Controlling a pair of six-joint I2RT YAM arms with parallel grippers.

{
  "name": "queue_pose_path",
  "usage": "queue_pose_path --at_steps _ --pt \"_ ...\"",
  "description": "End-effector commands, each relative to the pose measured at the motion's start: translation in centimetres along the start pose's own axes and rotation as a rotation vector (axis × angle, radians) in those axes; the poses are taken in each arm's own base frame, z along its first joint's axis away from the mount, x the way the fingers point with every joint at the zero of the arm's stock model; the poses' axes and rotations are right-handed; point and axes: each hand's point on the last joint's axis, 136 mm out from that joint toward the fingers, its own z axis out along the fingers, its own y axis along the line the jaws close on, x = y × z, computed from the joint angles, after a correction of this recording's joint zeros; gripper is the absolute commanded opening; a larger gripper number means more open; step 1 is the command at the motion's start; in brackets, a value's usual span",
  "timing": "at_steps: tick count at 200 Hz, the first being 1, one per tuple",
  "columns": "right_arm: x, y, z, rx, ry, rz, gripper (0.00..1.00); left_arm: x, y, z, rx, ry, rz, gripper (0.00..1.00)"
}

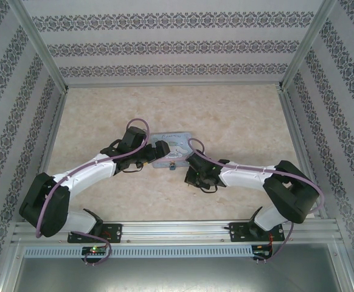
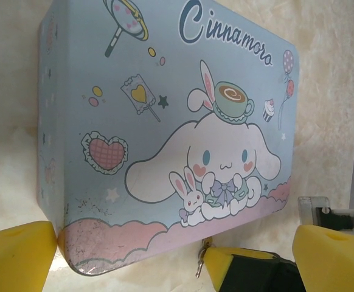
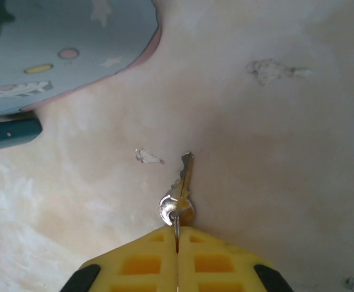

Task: Unlock the padlock with the key

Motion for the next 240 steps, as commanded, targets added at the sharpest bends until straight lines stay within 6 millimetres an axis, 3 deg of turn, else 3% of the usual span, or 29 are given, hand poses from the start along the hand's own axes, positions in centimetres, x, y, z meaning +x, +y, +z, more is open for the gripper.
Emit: queue_pose_path --at_steps 1,35,88,171,240 --pt "0.5 0.0 -0.6 0.008 0.005 -0.002 0.20 -0.7 -0.9 -0.7 0.042 -0.031 -0.005 1.00" --pt "-0.2 0.1 -2.7 -0.001 -0.045 -0.009 0.41 -0.9 -1.1 -0.7 0.045 -0.040 -0.005 1.00" --pt "-0.6 -0.4 -3.3 0.105 -0.061 -0.068 0.49 -1.6 -0.4 -0.3 0.000 -0.062 -0.029 1.00" --pt "-0.6 0.3 -1.5 0.330 -0.053 -0.205 0.49 -3.6 0.2 -1.0 -0.044 -0.107 -0.042 0.99" --pt "-0.1 -0.2 0.6 0.370 -0.022 -0.199 0.43 -3.7 0.1 -0.9 -0.021 -0.105 -0.044 0.99"
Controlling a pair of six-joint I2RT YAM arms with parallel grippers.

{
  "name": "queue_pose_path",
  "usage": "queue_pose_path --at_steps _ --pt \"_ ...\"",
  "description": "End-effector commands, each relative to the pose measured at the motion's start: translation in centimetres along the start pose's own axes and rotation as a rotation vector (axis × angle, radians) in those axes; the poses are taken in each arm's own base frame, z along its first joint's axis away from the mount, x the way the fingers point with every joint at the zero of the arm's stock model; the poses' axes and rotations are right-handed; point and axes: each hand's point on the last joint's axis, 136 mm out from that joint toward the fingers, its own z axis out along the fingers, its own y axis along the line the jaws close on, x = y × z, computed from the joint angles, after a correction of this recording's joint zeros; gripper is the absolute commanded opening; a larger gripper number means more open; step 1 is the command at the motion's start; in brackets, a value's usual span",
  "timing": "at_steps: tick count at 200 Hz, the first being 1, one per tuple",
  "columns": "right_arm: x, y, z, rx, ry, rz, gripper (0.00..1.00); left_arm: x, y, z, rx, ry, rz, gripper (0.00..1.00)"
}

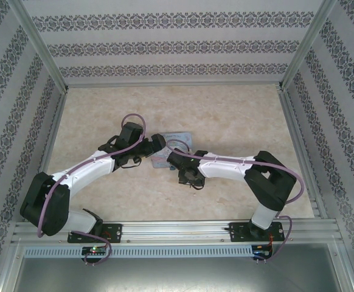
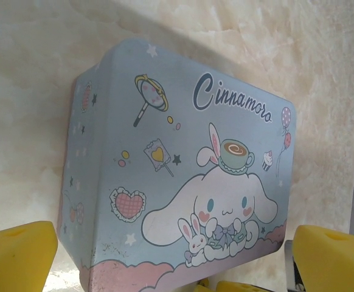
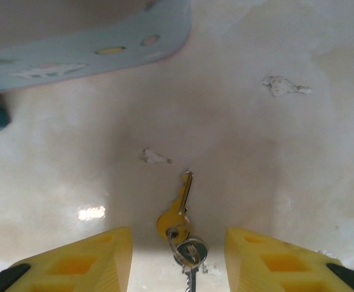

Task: Unlock the padlock with the key

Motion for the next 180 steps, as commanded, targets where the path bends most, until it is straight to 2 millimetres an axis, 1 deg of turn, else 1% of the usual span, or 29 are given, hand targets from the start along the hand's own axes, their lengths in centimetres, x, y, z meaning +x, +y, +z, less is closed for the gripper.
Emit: queue_pose_path --at_steps 1,27,53,75,93,111,127,180 --pt "0.1 -0.1 0.5 0.037 -0.002 -0.017 0.43 -0.8 -0.4 -0.4 0.014 -0.019 0.000 0.99" --pt "0.6 -0.2 1.3 0.051 0.012 -0.025 0.37 -0.8 -0.5 -0.5 0.019 -0.023 0.002 0.99" --pt "1.1 -0.4 2.1 0.057 0.024 -0.030 0.28 -0.8 -0.6 -0.5 0.020 -0.027 0.001 1.00" --pt "1.4 -0.7 2.7 0.058 0.032 -0.043 0.16 -0.8 -0.6 -0.5 0.023 -0.025 0.001 0.99" --pt "1.7 -1.1 3.0 0.052 0.036 -0.059 0.00 -0.7 -0.6 -0.6 0.025 -0.022 0.003 0.99" --pt "1.8 -1.4 3.0 0.025 0.030 -0.072 0.00 -0.6 -0.7 -0.7 0.029 -0.019 0.006 0.99" --pt "1.5 -1.3 2.2 -0.033 -0.003 -0.081 0.00 -0.5 -0.6 -0.9 0.031 -0.017 0.011 0.99" --pt "-0.5 -1.5 -2.6 -0.209 -0.123 -0.060 0.00 -0.1 -0.8 -1.6 0.050 -0.011 0.026 1.00"
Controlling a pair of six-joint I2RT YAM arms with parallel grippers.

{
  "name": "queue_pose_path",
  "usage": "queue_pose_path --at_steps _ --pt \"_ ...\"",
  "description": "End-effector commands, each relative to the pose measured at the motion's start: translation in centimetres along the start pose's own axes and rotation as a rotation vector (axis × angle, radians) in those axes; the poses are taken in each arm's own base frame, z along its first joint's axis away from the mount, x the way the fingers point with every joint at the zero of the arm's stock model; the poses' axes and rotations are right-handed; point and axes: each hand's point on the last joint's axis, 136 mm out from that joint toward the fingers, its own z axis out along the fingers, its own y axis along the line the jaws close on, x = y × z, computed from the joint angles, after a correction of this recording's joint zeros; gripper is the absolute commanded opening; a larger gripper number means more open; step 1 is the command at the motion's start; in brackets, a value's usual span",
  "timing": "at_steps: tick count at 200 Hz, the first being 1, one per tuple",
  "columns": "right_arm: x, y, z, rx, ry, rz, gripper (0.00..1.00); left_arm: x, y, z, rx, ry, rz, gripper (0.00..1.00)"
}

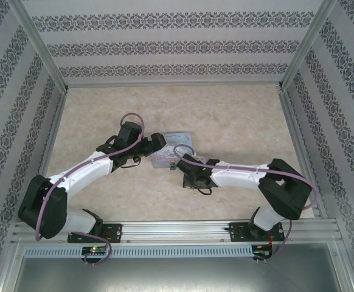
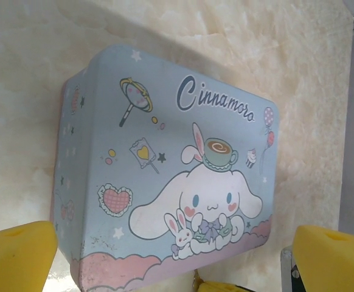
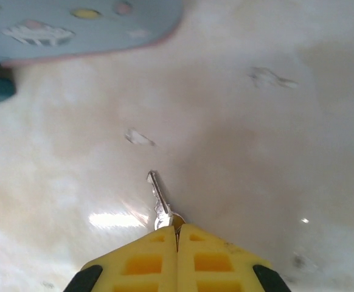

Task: Unlock the padlock with the key

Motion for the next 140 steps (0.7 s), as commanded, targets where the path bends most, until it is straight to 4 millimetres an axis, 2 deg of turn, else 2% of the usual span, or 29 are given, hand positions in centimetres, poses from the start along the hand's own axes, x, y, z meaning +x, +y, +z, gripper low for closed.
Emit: queue_pose_path --at_steps 1,70,97,140 --pt "-1.1 0.1 -1.9 -0.072 -0.043 -0.008 0.00 0.1 -0.1 -0.7 0.020 0.002 0.019 1.00" --pt "-4.2 -0.2 -6.4 -0.286 -0.136 0.022 0.00 0.9 -1.5 -1.0 0.086 0.051 0.028 1.00" --pt "-5.4 0.0 -8.2 -0.384 -0.166 0.025 0.00 1.4 -3.3 -0.8 0.165 0.086 0.010 1.00" --pt "-6.9 1.5 -11.1 -0.521 -0.200 0.042 0.00 2.4 -7.7 -0.2 0.333 0.150 -0.022 0.98"
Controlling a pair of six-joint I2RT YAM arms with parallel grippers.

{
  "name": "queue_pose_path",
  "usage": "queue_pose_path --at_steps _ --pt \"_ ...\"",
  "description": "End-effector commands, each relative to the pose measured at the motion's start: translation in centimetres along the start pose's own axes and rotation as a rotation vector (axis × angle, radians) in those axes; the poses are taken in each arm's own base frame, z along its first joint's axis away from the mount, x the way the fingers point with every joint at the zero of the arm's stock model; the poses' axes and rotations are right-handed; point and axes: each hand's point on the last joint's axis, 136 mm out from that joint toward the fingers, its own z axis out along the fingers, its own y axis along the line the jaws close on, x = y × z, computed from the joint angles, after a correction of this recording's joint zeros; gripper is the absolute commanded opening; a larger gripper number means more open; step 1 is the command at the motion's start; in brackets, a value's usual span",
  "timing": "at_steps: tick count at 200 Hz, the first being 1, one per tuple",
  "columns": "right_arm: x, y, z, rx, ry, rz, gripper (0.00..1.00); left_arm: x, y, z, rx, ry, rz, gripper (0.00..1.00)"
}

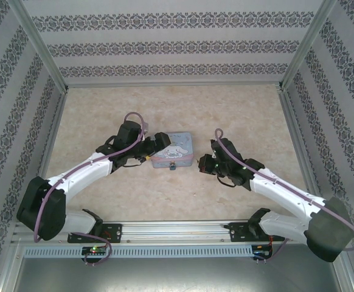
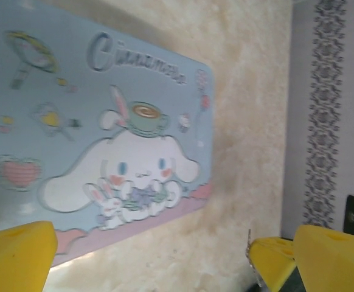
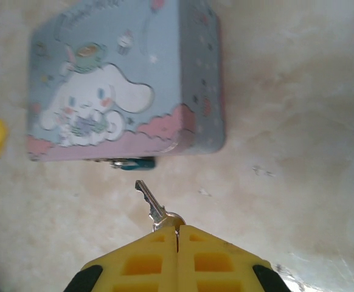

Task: Unlock the padlock with the key

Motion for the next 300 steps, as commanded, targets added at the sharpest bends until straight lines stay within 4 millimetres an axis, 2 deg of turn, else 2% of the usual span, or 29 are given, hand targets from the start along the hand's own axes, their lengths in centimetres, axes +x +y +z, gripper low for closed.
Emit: queue_pose_path --at_steps 1,19,47,75,111,175,241,300 --pt "-0.5 2.3 -0.8 -0.111 0.006 -0.027 0.00 0.5 -3.6 0.9 0.143 0.040 -0.006 0.98" --pt "-1.0 3.5 -0.8 -0.146 0.013 -0.022 0.00 0.7 -4.9 1.6 0.177 0.057 0.001 0.93" --pt "-1.5 5.1 -0.4 -0.197 0.025 -0.014 0.00 1.0 -6.2 2.7 0.205 0.078 0.018 0.75" --pt "-2.0 6.0 -0.1 -0.211 0.028 -0.018 0.00 1.1 -6.3 3.6 0.214 0.091 0.016 0.60" --pt "-2.1 6.6 0.4 -0.224 0.037 -0.020 0.00 1.6 -6.4 4.3 0.222 0.107 0.014 0.46" --pt "-2.1 6.7 0.9 -0.224 0.043 -0.018 0.00 2.1 -6.4 4.8 0.222 0.123 0.008 0.35" --pt "-2.1 6.7 1.0 -0.224 0.042 -0.015 0.00 2.8 -6.6 5.3 0.220 0.138 0.013 0.33" --pt "-2.1 6.7 1.0 -0.225 0.041 -0.014 0.00 3.0 -6.6 5.5 0.213 0.143 0.016 0.27"
